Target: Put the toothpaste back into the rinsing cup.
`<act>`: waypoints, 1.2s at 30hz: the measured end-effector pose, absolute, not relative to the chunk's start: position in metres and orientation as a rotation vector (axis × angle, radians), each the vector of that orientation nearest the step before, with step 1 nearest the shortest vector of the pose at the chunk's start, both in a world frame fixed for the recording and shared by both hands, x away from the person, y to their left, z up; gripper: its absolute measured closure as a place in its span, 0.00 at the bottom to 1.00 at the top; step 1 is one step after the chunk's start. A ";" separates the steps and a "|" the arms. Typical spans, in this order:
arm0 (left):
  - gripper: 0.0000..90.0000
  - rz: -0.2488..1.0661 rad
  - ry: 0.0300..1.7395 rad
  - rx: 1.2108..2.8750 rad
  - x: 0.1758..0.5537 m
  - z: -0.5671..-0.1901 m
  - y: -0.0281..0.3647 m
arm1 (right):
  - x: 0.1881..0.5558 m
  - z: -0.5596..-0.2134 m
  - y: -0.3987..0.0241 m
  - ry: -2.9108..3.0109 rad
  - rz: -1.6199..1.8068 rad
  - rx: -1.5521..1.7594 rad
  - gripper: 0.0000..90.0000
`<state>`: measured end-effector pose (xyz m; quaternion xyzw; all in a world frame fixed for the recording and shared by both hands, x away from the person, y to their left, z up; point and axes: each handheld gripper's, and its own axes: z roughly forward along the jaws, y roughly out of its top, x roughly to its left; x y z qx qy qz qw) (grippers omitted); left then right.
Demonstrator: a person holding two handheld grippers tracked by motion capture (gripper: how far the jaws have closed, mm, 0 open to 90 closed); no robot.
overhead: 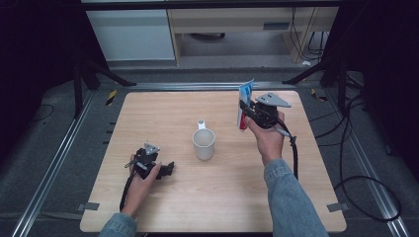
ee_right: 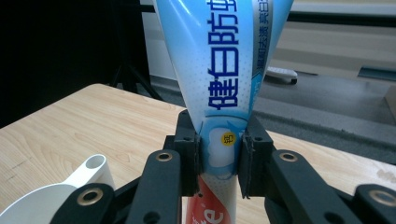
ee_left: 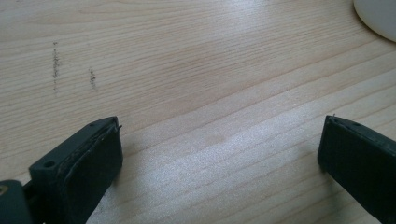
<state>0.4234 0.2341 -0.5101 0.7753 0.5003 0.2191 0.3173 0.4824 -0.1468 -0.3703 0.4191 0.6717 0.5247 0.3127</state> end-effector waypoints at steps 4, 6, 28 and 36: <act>0.00 0.577 1.316 2.041 0.423 -0.510 0.234 | 0.478 -0.366 -0.143 1.757 1.409 1.097 0.81; 0.00 0.577 1.316 2.041 0.423 -0.510 0.234 | 0.477 -0.364 -0.142 1.751 1.418 1.092 0.81; 0.00 0.577 1.316 2.041 0.423 -0.510 0.234 | 0.471 -0.349 -0.121 1.730 1.486 1.047 0.81; 0.00 0.576 1.317 2.040 0.423 -0.510 0.234 | 0.469 -0.343 -0.113 1.714 1.511 1.016 0.81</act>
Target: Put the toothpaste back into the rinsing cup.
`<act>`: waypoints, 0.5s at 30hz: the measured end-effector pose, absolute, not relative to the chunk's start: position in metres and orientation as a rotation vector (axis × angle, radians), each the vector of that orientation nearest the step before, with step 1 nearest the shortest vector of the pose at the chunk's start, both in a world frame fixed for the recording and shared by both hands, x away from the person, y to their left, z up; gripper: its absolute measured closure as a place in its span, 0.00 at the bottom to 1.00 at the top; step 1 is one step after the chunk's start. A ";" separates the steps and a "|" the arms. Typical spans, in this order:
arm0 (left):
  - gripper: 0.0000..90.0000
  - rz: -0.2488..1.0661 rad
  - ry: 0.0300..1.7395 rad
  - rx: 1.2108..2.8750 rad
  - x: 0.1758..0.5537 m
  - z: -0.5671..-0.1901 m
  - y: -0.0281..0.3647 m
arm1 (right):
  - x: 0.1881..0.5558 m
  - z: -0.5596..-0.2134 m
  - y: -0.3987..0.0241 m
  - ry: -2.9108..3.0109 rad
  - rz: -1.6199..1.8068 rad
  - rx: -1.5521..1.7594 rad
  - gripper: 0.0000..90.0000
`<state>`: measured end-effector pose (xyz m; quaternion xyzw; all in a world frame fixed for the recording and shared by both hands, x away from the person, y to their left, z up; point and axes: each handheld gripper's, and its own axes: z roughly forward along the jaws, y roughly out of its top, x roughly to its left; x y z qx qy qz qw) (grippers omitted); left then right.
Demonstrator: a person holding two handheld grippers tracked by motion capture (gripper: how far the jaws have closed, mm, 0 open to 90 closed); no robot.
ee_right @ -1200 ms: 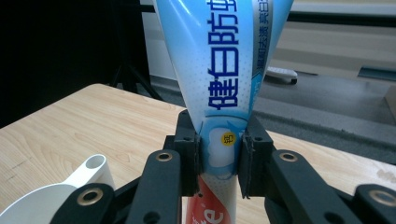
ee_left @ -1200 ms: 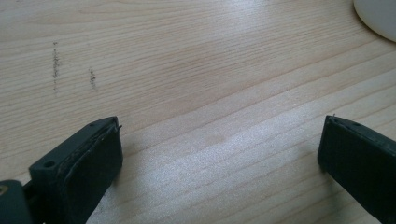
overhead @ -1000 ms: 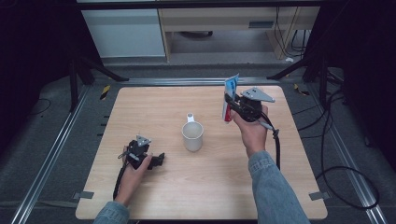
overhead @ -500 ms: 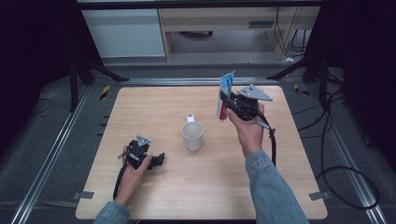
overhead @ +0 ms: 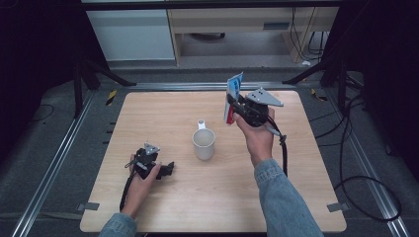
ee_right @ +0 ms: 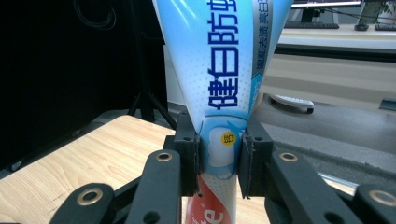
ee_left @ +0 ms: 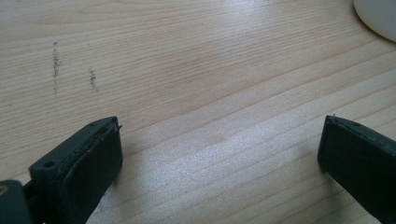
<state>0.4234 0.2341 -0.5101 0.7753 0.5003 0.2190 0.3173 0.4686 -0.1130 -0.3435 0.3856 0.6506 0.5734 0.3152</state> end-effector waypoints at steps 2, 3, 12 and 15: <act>0.00 0.576 1.317 2.041 0.423 -0.510 0.234 | 0.468 -0.342 -0.111 1.714 1.514 1.008 0.81; 0.00 0.576 1.317 2.041 0.423 -0.510 0.234 | 0.467 -0.341 -0.110 1.715 1.516 1.013 0.81; 0.00 0.576 1.317 2.038 0.423 -0.510 0.234 | 0.465 -0.339 -0.099 1.710 1.540 0.995 0.81; 0.00 0.577 1.317 2.038 0.423 -0.510 0.234 | 0.463 -0.338 -0.093 1.708 1.553 0.982 0.81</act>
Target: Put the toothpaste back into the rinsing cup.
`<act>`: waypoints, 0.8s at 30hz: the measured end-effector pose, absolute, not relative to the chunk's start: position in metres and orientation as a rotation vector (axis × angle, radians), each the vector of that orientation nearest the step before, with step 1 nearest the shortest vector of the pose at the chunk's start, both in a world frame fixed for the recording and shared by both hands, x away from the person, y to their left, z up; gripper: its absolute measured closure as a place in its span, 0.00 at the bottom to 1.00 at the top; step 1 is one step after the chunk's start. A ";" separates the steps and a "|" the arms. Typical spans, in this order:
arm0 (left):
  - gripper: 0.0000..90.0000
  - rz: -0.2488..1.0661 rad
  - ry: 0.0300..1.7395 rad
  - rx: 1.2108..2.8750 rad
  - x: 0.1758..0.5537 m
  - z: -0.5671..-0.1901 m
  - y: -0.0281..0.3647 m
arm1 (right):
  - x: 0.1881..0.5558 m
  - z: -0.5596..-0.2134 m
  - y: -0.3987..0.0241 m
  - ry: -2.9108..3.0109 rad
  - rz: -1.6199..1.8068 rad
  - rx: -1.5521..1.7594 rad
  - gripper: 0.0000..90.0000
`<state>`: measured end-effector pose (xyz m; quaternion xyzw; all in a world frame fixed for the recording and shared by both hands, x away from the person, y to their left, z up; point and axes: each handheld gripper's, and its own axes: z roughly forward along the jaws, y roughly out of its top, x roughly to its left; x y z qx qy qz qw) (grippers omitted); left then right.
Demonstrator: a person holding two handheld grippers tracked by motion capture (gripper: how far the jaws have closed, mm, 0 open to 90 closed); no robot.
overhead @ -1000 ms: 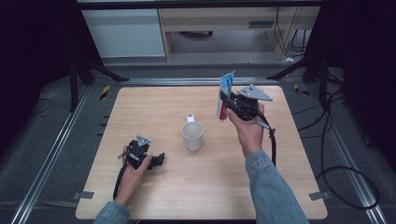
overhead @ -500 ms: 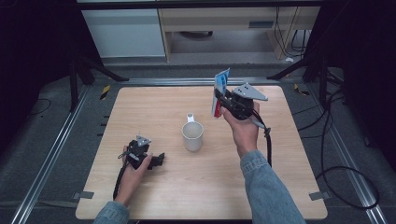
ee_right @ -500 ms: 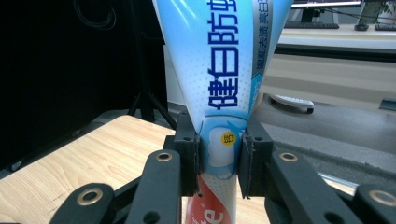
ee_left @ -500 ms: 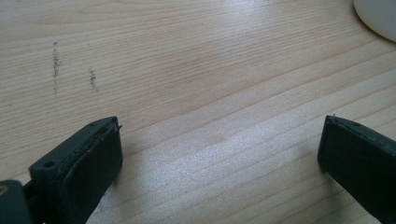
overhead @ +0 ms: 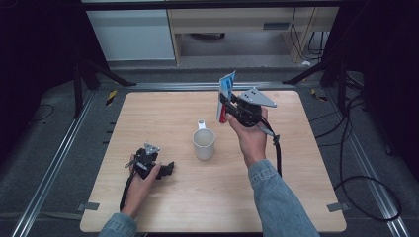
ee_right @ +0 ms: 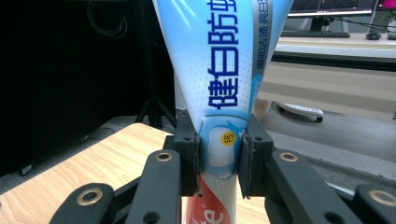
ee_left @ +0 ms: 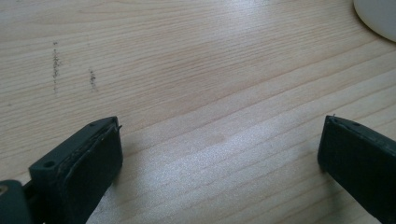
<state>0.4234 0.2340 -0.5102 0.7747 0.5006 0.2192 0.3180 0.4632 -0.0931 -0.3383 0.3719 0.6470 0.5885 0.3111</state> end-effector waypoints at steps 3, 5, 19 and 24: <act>0.00 0.577 1.317 2.038 0.423 -0.510 0.234 | 0.462 -0.338 -0.090 1.708 1.559 0.969 0.81; 0.00 0.577 1.317 2.038 0.423 -0.510 0.234 | 0.459 -0.338 -0.085 1.708 1.573 0.960 0.81; 0.00 0.578 1.316 2.040 0.423 -0.510 0.234 | 0.452 -0.336 -0.071 1.709 1.614 0.910 0.81; 0.00 0.578 1.315 2.040 0.424 -0.510 0.234 | 0.449 -0.336 -0.069 1.709 1.619 0.904 0.81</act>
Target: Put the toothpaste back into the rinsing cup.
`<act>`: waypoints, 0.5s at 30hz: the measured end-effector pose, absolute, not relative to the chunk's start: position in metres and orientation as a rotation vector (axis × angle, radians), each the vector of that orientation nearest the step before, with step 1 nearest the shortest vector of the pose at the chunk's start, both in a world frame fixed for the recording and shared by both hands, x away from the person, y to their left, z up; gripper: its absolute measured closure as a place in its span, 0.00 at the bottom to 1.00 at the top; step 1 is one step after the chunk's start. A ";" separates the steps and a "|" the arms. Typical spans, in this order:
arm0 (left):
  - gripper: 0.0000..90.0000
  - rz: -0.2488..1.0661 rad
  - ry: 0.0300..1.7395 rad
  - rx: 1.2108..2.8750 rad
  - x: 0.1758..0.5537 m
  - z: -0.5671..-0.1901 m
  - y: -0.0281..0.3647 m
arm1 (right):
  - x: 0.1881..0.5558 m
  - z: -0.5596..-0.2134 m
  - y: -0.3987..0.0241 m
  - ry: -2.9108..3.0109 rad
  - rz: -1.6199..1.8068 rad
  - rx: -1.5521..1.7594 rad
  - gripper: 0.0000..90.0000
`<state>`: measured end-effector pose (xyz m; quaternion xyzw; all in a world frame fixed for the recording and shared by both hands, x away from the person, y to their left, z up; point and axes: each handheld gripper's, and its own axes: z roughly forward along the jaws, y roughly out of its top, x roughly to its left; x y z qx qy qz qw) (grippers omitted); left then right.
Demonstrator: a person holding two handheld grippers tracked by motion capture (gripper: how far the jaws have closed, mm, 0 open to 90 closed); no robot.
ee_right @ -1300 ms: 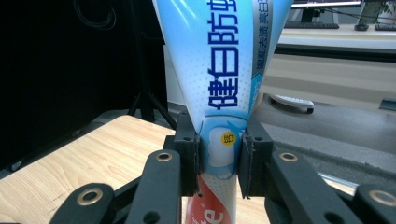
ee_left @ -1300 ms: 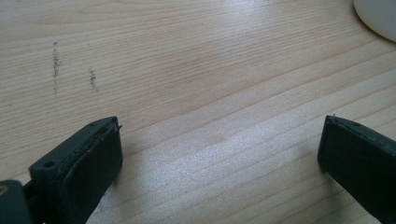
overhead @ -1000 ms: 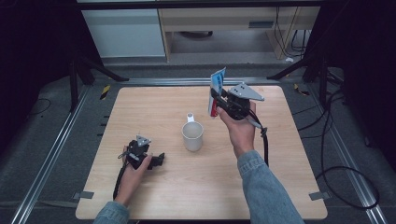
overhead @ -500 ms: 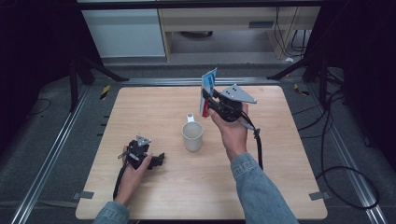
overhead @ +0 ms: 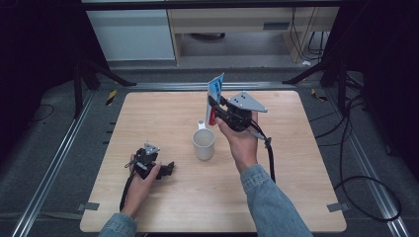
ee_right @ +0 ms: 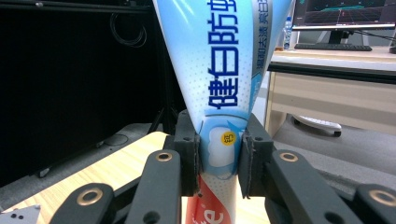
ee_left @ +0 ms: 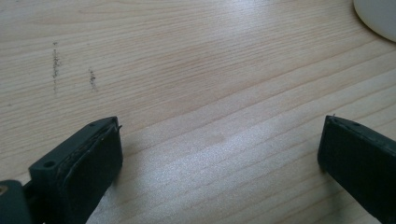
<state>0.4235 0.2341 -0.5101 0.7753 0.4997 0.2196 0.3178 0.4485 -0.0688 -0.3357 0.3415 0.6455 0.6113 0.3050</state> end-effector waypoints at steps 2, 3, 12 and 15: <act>0.00 0.577 1.314 2.041 0.424 -0.510 0.234 | 0.447 -0.336 -0.068 1.712 1.620 0.901 0.81; 0.00 0.578 1.314 2.040 0.424 -0.510 0.234 | 0.446 -0.337 -0.067 1.713 1.623 0.902 0.81; 0.00 0.576 1.316 2.039 0.423 -0.510 0.234 | 0.439 -0.351 -0.058 1.757 1.625 0.878 0.81; 0.00 0.576 1.316 2.039 0.424 -0.510 0.234 | 0.437 -0.355 -0.056 1.764 1.631 0.884 0.81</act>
